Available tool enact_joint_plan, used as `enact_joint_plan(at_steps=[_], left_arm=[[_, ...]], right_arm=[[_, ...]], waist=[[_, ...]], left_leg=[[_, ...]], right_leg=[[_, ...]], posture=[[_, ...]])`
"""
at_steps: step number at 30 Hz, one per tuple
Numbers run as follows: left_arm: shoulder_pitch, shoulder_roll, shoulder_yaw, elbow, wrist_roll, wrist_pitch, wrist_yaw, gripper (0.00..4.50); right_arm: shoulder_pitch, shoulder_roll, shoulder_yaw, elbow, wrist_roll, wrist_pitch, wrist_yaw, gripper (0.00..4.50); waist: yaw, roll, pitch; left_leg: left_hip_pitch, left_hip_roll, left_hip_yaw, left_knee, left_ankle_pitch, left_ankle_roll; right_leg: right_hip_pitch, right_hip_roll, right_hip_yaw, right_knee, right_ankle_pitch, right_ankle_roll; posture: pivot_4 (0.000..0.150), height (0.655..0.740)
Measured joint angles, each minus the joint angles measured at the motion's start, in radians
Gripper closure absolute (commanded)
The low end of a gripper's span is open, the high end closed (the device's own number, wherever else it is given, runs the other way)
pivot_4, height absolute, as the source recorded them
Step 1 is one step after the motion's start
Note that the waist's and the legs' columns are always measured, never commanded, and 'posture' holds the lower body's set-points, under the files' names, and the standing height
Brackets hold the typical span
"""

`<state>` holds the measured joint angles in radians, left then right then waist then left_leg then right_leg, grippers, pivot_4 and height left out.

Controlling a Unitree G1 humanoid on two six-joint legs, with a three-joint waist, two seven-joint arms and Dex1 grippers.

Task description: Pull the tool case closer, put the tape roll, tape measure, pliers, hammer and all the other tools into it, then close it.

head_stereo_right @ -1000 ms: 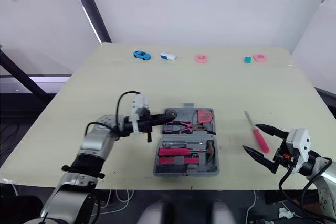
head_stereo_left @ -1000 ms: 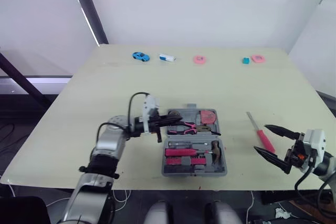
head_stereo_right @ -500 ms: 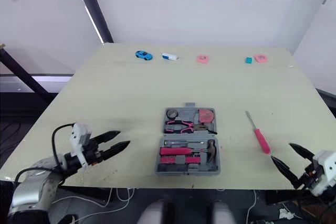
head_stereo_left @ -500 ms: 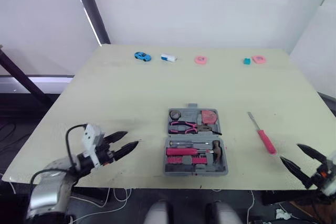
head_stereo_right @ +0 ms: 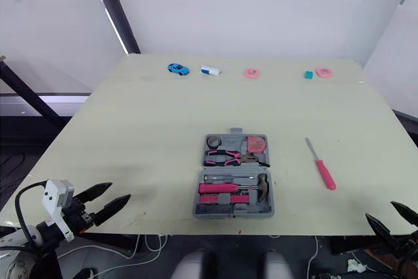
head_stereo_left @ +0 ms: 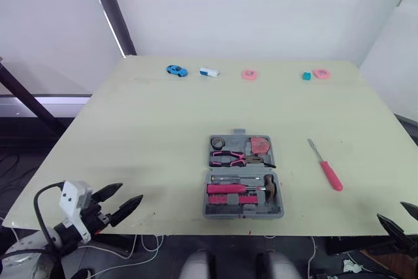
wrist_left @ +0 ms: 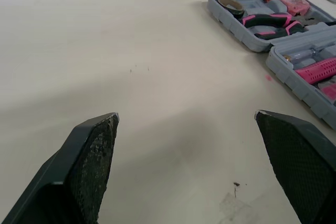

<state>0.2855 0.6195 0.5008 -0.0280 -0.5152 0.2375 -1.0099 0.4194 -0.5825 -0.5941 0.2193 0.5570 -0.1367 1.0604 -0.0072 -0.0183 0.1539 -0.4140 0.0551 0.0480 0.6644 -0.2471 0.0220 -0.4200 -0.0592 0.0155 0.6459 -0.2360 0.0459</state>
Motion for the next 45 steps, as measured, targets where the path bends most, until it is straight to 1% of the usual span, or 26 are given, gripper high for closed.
enact_joint_plan(at_steps=[3,5,9,16,22,25,28,31,38,39,40,41,42,44,45], left_arm=[[-0.029,0.011,-0.003,-0.002,-0.004,0.002,-0.012,0.08],[-0.048,0.025,-0.009,-0.011,-0.028,0.017,-0.027,0.08],[-0.090,0.049,-0.049,-0.052,-0.058,0.046,-0.063,0.08],[-0.199,0.094,-0.141,-0.148,-0.078,0.081,-0.106,0.08],[-0.276,0.107,-0.210,-0.205,-0.083,0.096,-0.140,0.08],[-0.302,0.122,-0.235,-0.226,-0.095,0.105,-0.158,0.08],[-0.354,0.148,-0.274,-0.273,-0.131,0.152,-0.179,0.08],[-0.401,0.169,-0.300,-0.319,-0.167,0.200,-0.185,0.08],[-0.439,0.180,-0.320,-0.347,-0.195,0.245,-0.184,0.08],[-0.439,0.180,-0.320,-0.348,-0.195,0.246,-0.184,0.00],[-0.439,0.180,-0.320,-0.348,-0.195,0.249,-0.183,0.00],[-0.439,0.180,-0.321,-0.348,-0.195,0.251,-0.182,0.00],[-0.439,0.180,-0.322,-0.348,-0.195,0.252,-0.181,0.00],[-0.440,0.178,-0.326,-0.348,-0.195,0.253,-0.176,0.00],[-0.440,0.178,-0.328,-0.348,-0.195,0.253,-0.174,0.00]], right_arm=[[-0.028,0.000,0.001,-0.001,-0.010,0.000,-0.017,0.00],[-0.046,0.000,0.012,-0.007,-0.025,0.004,-0.037,0.00],[-0.093,0.000,0.062,-0.059,-0.039,0.055,-0.087,0.00],[-0.252,0.000,0.191,-0.137,-0.093,0.225,-0.245,0.00],[-0.379,-0.001,0.302,-0.164,-0.165,0.359,-0.352,0.00],[-0.420,0.000,0.339,-0.163,-0.200,0.407,-0.392,0.00],[-0.497,0.022,0.377,-0.154,-0.220,0.501,-0.454,0.00],[-0.539,0.043,0.403,-0.125,-0.238,0.589,-0.505,0.00],[-0.585,0.084,0.412,-0.058,-0.261,0.638,-0.573,0.00],[-0.585,0.085,0.412,-0.057,-0.261,0.638,-0.574,0.53],[-0.585,0.090,0.412,-0.057,-0.261,0.639,-0.581,0.68],[-0.585,0.092,0.412,-0.058,-0.262,0.640,-0.585,1.02],[-0.586,0.095,0.412,-0.060,-0.262,0.645,-0.589,1.46],[-0.592,0.100,0.412,-0.061,-0.264,0.652,-0.594,2.54],[-0.598,0.103,0.413,-0.061,-0.266,0.654,-0.598,3.19]], waist=[[-0.001,0.000,0.000],[-0.001,0.000,0.000],[-0.001,0.000,0.000],[-0.003,0.000,0.000],[-0.002,0.000,0.000],[-0.001,0.000,0.000],[-0.003,-0.001,0.001],[-0.002,-0.001,0.001],[-0.005,-0.001,0.001],[-0.005,-0.001,0.001],[-0.005,-0.001,0.001],[-0.005,-0.001,0.001],[-0.005,-0.001,0.001],[-0.005,-0.001,0.001],[-0.005,-0.001,0.001]], left_leg=[[0.000,0.000,0.000,0.000,0.000,0.000],[0.000,0.000,0.000,0.000,0.001,0.002],[0.000,0.000,0.000,-0.001,0.003,0.004],[-0.001,-0.001,0.001,0.000,0.003,0.005],[-0.001,-0.003,0.002,-0.001,0.003,0.005],[-0.001,-0.005,0.002,-0.001,0.003,0.005],[-0.001,-0.005,0.002,0.000,0.003,0.005],[-0.001,-0.006,0.002,0.000,0.003,0.005],[-0.001,-0.006,0.002,0.000,0.003,0.005],[-0.001,-0.006,0.002,0.000,0.003,0.005],[-0.001,-0.006,0.002,0.000,0.003,0.005],[-0.001,-0.006,0.002,0.000,0.003,0.005],[-0.001,-0.006,0.002,0.000,0.003,0.005],[-0.001,-0.006,0.002,0.000,0.003,0.005],[-0.001,-0.006,0.002,0.000,0.003,0.005]], right_leg=[[0.000,0.000,0.000,0.000,0.001,-0.002],[0.000,0.000,-0.001,0.000,0.002,-0.003],[0.000,0.005,-0.001,0.000,0.002,-0.003],[0.001,0.007,0.000,0.000,0.002,-0.003],[0.001,0.009,0.000,0.000,0.003,-0.003],[0.001,0.010,0.000,0.000,0.003,-0.004],[0.002,0.011,0.000,0.000,0.003,-0.003],[0.002,0.011,0.000,0.000,0.003,-0.003],[0.003,0.012,0.001,0.000,0.003,-0.002],[0.003,0.012,0.001,0.000,0.003,-0.002],[0.003,0.012,0.000,0.000,0.004,-0.001],[0.003,0.012,0.001,0.001,0.004,-0.001],[0.003,0.012,0.001,0.001,0.004,-0.001],[0.003,0.012,0.001,0.001,0.004,-0.001],[0.003,0.012,0.001,0.001,0.004,-0.001]], posture=[[0.150,0.7395],[0.150,0.7395],[0.150,0.7395],[0.150,0.7395],[0.150,0.7395],[0.150,0.7395],[0.150,0.7395],[0.150,0.7395],[0.150,0.7395],[0.150,0.7395],[0.150,0.7395],[0.150,0.7395],[0.150,0.7395],[0.150,0.7395],[0.150,0.7395]])
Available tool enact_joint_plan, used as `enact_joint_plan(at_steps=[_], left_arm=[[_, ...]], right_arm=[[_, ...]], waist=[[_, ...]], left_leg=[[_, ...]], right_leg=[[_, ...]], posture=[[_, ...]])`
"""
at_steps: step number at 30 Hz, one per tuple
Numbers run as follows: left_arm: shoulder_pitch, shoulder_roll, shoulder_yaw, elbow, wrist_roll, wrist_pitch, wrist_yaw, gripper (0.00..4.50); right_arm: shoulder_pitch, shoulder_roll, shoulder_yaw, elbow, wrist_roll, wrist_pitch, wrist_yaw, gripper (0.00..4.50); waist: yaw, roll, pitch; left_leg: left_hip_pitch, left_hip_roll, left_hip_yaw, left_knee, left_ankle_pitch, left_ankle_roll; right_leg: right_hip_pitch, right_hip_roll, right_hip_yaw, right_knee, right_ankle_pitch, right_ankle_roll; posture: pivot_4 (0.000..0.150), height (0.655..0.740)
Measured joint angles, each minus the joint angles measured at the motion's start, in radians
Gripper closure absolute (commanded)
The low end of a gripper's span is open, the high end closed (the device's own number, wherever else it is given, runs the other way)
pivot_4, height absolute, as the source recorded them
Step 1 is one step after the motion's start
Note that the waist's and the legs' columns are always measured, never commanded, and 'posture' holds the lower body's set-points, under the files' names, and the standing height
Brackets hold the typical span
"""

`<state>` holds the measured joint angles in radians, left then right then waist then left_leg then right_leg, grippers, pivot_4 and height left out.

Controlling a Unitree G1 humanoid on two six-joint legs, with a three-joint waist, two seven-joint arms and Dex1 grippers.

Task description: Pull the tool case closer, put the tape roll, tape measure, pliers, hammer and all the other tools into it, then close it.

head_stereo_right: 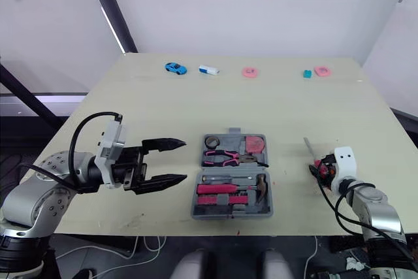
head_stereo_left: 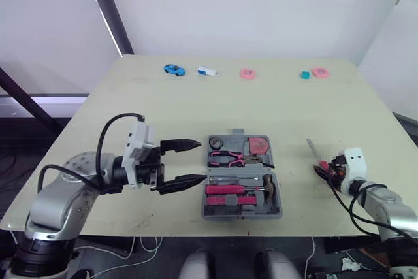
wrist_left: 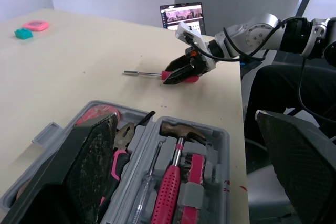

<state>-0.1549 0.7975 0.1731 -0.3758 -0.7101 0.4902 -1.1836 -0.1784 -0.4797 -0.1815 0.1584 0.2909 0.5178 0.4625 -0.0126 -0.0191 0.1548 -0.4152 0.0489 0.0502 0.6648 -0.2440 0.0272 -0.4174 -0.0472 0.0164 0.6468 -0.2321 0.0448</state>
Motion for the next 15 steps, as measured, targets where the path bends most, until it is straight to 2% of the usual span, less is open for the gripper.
enact_joint_plan(at_steps=[2,6,10,15], left_arm=[[-0.004,0.000,-0.005,0.000,0.000,0.000,0.001,0.00],[-0.014,0.000,-0.014,0.000,0.000,-0.002,0.002,0.00],[-0.013,0.000,-0.015,0.000,0.000,-0.003,0.000,0.00],[0.021,0.016,-0.010,-0.002,0.000,-0.023,-0.034,0.00]], right_arm=[[-0.011,0.004,0.000,-0.002,-0.006,0.003,-0.010,4.04],[-0.015,0.016,0.006,-0.016,-0.013,0.018,-0.026,4.01],[0.023,0.038,0.011,-0.108,-0.012,0.076,-0.061,4.01],[0.178,0.125,0.011,-0.402,0.001,0.234,-0.179,4.01]], waist=[[0.000,0.000,0.000],[0.000,0.000,0.000],[0.000,0.000,0.000],[0.001,0.000,0.000]], left_leg=[[0.000,0.000,0.000,0.000,0.000,0.000],[0.000,0.000,0.000,0.000,0.000,0.000],[0.000,0.000,-0.001,0.000,0.000,0.000],[0.000,0.000,-0.001,-0.001,0.000,0.000]], right_leg=[[0.000,0.000,0.000,0.000,0.000,0.000],[0.000,0.000,0.000,0.000,0.000,0.000],[0.000,0.000,0.000,0.000,0.001,0.001],[0.000,0.000,-0.001,0.001,0.000,0.000]], posture=[[0.150,0.7395],[0.150,0.7395],[0.150,0.7395],[0.150,0.7395]])
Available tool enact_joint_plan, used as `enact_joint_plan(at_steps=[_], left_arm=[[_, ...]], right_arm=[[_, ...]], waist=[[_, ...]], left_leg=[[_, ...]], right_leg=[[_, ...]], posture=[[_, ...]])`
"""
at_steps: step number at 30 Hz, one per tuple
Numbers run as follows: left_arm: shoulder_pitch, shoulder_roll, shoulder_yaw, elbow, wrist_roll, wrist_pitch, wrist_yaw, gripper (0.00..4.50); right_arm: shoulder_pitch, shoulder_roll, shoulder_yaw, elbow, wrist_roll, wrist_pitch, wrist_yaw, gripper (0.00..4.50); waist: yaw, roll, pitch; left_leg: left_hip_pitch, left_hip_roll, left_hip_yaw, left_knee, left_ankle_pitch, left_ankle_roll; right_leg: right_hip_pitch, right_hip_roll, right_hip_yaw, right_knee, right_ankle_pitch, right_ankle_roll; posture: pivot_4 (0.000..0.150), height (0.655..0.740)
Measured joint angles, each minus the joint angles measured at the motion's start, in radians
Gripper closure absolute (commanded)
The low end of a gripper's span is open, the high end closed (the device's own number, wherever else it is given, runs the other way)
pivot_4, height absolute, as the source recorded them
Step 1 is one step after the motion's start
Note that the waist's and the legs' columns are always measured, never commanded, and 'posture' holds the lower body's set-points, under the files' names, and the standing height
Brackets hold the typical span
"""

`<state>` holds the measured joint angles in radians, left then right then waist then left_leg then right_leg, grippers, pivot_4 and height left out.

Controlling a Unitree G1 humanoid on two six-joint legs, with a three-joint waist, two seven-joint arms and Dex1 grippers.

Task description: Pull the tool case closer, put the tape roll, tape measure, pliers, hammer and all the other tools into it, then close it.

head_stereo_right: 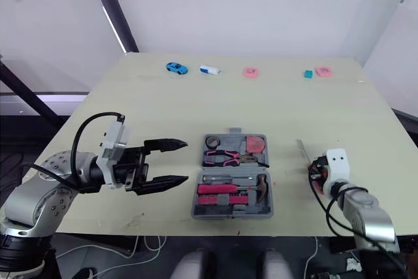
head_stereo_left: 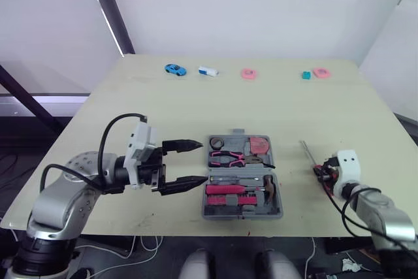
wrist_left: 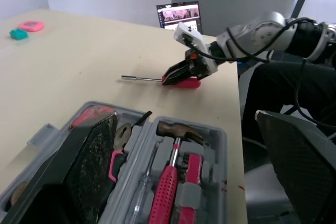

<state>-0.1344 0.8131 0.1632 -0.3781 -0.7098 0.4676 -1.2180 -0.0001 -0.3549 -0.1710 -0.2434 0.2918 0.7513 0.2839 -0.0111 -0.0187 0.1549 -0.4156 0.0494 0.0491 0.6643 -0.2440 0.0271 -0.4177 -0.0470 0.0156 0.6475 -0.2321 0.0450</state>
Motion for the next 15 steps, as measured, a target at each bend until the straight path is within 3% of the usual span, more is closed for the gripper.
enact_joint_plan(at_steps=[7,14,15], left_arm=[[0.029,0.026,0.001,-0.002,0.000,-0.024,-0.050,0.00],[0.028,0.026,-0.006,-0.002,0.001,-0.040,-0.080,0.00],[0.027,0.026,-0.006,-0.002,0.001,-0.040,-0.084,0.00]], right_arm=[[0.185,0.112,0.029,-0.273,0.010,0.142,-0.110,4.01],[0.189,0.179,0.046,-0.267,0.002,0.107,-0.144,4.01],[0.185,0.182,0.046,-0.263,0.001,0.101,-0.145,3.51]], waist=[[-0.001,0.000,0.000],[-0.003,0.000,0.000],[-0.003,0.000,0.000]], left_leg=[[0.001,0.003,-0.001,0.002,0.000,0.000],[0.001,0.005,-0.001,0.004,0.000,0.000],[0.001,0.005,-0.001,0.003,0.000,0.000]], right_leg=[[0.000,0.000,0.001,0.000,-0.002,0.001],[0.000,0.000,0.001,0.000,-0.002,0.001],[0.000,0.000,0.001,0.000,-0.001,0.000]], posture=[[0.150,0.7395],[0.150,0.7395],[0.150,0.7395]])
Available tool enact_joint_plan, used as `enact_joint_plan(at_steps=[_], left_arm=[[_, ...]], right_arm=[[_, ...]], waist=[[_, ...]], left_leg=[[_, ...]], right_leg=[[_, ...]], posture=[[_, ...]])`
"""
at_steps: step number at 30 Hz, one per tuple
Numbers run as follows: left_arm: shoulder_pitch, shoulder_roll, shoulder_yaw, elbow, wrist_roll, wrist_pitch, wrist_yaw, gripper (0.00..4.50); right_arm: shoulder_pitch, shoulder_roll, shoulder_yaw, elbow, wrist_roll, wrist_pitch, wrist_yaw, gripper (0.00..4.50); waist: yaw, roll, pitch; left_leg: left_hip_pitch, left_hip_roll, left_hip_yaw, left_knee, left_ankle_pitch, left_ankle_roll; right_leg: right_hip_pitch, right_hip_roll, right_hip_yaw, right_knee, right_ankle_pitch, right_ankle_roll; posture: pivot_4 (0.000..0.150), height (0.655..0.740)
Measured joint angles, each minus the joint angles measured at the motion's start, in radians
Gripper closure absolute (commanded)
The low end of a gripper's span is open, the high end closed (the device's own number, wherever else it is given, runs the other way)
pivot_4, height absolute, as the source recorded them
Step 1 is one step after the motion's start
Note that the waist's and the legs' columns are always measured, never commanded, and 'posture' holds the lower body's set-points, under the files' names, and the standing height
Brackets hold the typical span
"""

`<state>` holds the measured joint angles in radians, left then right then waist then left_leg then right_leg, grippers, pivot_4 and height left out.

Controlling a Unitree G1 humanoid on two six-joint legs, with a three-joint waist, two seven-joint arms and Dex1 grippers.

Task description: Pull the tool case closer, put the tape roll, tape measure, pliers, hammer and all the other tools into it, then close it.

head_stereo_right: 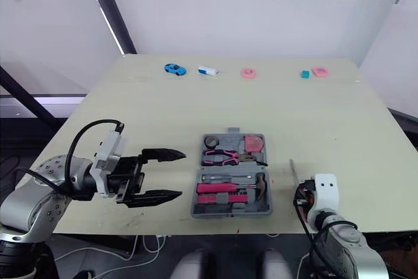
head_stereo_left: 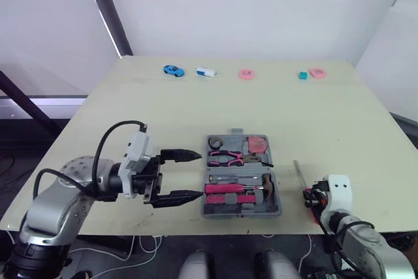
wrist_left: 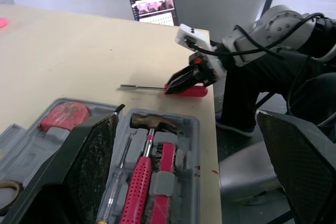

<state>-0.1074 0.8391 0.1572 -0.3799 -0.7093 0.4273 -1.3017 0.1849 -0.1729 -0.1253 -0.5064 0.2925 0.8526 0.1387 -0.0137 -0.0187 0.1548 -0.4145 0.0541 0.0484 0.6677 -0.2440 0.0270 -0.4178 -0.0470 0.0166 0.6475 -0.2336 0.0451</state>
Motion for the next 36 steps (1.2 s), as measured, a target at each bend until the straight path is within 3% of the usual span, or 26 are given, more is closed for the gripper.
enact_joint_plan(at_steps=[1,2,9,15,22,29,34,36], left_arm=[[-0.001,0.000,0.000,0.000,0.000,-0.001,-0.003,0.00],[-0.003,0.000,0.000,0.002,0.000,-0.002,-0.005,0.00],[0.003,0.000,0.000,0.021,0.004,-0.033,-0.030,0.00],[0.012,0.000,0.000,0.056,0.042,-0.084,-0.046,0.00],[-0.036,0.001,-0.027,0.152,0.122,-0.200,-0.103,0.00],[-0.099,0.037,-0.050,0.207,0.116,-0.184,-0.192,0.00],[-0.105,0.033,-0.048,0.213,0.101,-0.172,-0.200,0.00],[-0.100,0.029,-0.046,0.210,0.092,-0.169,-0.197,0.00]], right_arm=[[-0.008,0.005,-0.001,0.008,-0.001,-0.009,-0.003,2.97],[-0.015,0.007,-0.002,0.016,-0.001,-0.015,-0.004,2.97],[-0.022,-0.005,-0.007,0.023,0.010,-0.039,0.018,0.01],[-0.007,-0.061,-0.025,-0.038,0.045,-0.083,0.090,0.01],[-0.050,-0.376,-0.104,-0.018,0.166,-0.173,0.442,0.01],[-0.212,-0.628,-0.080,0.219,0.202,-0.326,0.843,0.01],[-0.371,-0.726,0.044,0.437,0.139,-0.584,1.168,0.01],[-0.476,-0.751,0.144,0.595,0.067,-0.781,1.333,0.01]], waist=[[0.000,0.000,0.000],[0.000,0.000,0.000],[0.000,0.000,0.000],[0.000,0.000,0.000],[0.003,0.000,0.000],[0.000,0.000,0.001],[0.003,0.000,0.002],[0.003,0.000,0.002]], left_leg=[[0.000,0.000,0.000,0.000,0.000,0.000],[0.000,0.000,0.000,-0.001,0.000,0.000],[0.000,0.000,0.000,-0.001,0.000,0.000],[0.000,0.000,0.000,-0.001,0.000,0.000],[0.000,-0.001,0.003,0.000,0.000,0.000],[0.000,-0.001,0.003,0.000,0.000,0.000],[0.000,-0.001,0.002,0.000,0.000,0.000],[0.000,-0.001,0.003,0.001,0.000,0.000]], right_leg=[[0.000,0.000,0.000,0.000,0.000,0.000],[0.000,0.000,0.000,0.000,0.000,-0.001],[0.000,0.001,-0.001,0.000,0.000,-0.001],[0.000,0.001,0.000,0.000,0.000,0.000],[0.001,0.001,-0.001,0.000,0.000,0.000],[0.001,0.003,-0.001,0.000,0.000,0.000],[0.001,0.003,-0.001,0.000,0.000,-0.001],[0.001,0.003,-0.001,-0.001,0.000,-0.001]], posture=[[0.150,0.7395],[0.150,0.7395],[0.150,0.7395],[0.150,0.7395],[0.150,0.7395],[0.150,0.7395],[0.150,0.7395],[0.150,0.7395]])
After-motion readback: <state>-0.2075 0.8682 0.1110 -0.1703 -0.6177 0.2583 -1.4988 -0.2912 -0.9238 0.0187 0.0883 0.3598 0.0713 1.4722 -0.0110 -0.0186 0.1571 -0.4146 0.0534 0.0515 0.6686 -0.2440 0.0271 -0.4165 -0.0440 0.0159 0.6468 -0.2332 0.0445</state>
